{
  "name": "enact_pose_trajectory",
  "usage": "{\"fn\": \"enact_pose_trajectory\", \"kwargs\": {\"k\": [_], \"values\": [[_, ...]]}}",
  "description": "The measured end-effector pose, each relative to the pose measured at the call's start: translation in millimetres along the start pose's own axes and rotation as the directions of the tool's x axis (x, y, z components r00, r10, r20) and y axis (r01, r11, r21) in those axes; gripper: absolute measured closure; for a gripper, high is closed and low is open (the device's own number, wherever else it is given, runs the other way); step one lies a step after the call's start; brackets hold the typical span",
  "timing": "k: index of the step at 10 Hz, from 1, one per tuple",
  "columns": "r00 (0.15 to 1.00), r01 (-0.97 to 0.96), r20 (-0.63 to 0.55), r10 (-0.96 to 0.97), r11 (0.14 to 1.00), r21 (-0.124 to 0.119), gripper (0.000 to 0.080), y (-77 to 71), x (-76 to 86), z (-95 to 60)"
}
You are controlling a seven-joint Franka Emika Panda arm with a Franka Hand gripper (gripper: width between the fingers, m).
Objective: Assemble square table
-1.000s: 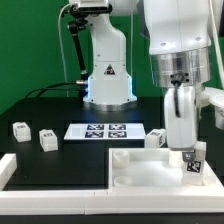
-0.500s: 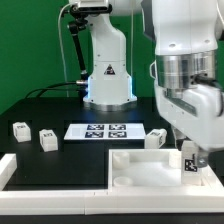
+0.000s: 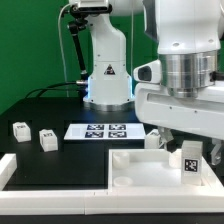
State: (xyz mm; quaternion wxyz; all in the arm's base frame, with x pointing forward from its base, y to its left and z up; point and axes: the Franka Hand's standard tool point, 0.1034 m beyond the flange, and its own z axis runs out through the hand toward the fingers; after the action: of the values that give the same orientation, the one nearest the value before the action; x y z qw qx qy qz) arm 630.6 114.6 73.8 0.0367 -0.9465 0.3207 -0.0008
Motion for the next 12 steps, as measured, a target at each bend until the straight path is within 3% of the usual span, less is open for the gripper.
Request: {"fn": "enact_pose_trajectory", "kwargs": {"k": [1, 3, 5, 6, 7, 10, 12], "values": [[0.988, 0.152, -0.015, -0.152, 0.988, 0.007, 0.0151, -2.6, -1.0, 1.4], [0.993, 0.119, -0.014, -0.119, 0.993, 0.009, 0.0153, -2.1, -0.2, 1.2], [1.000, 0.003, -0.012, -0.003, 1.000, 0.013, 0.0404, -2.6, -0.7, 1.3], [1.000, -0.029, -0.011, 0.029, 1.000, 0.012, 0.0404, -2.0, -0.6, 1.5], [0.993, -0.117, -0.010, 0.117, 0.993, 0.012, 0.0509, -1.3, -0.4, 1.7], [0.942, -0.336, -0.006, 0.336, 0.942, 0.013, 0.0509, 0.1, 0.1, 2.3], [0.793, -0.609, 0.048, 0.608, 0.793, 0.026, 0.0509, 5.2, 3.6, 2.2]]}}
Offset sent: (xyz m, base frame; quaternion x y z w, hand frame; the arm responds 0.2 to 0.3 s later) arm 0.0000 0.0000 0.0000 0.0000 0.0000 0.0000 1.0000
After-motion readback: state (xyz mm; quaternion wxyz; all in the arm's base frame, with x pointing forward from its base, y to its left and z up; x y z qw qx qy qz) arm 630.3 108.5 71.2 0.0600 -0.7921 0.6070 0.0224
